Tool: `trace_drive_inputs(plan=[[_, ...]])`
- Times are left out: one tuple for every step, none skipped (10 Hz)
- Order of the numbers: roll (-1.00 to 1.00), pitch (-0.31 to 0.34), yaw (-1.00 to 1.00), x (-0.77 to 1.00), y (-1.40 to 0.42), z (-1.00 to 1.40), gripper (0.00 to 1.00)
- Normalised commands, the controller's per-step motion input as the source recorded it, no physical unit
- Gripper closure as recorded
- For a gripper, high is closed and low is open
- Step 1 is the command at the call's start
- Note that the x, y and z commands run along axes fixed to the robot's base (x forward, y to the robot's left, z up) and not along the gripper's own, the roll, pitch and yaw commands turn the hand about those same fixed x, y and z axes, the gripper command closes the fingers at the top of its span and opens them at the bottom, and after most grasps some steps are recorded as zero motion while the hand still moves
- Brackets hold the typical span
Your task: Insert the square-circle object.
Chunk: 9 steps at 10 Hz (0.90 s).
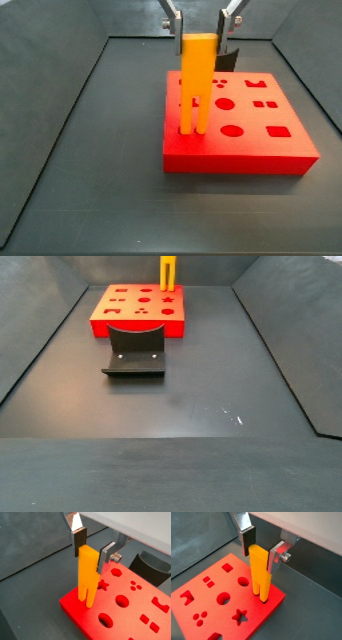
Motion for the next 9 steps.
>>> trace_drive_inputs(plan=[[0.0, 0.0, -0.05, -0.38, 0.08, -0.23, 1.0], [0.0, 0.0, 0.0, -0.16, 0.07, -0.1, 1.0], [0.0, -0.003, 0.0, 0.0, 0.05, -0.05, 1.0], [0.04, 0.0, 0.0, 0.04, -0.02, -0.05, 1.0], [0.02, 0.027, 0.0, 0.06, -0.05, -0.12, 1.0], [0.03, 0.061, -0.04, 0.21, -0.13, -0.53, 1.0], [0.12, 0.143, 0.0, 0.43, -0.31, -0.55, 1.0], [0.1, 0.143, 0.0, 0.47, -0.31, -0.47, 1.0], [0.11, 0.177, 0.0, 0.52, -0.29, -0.53, 1.0]])
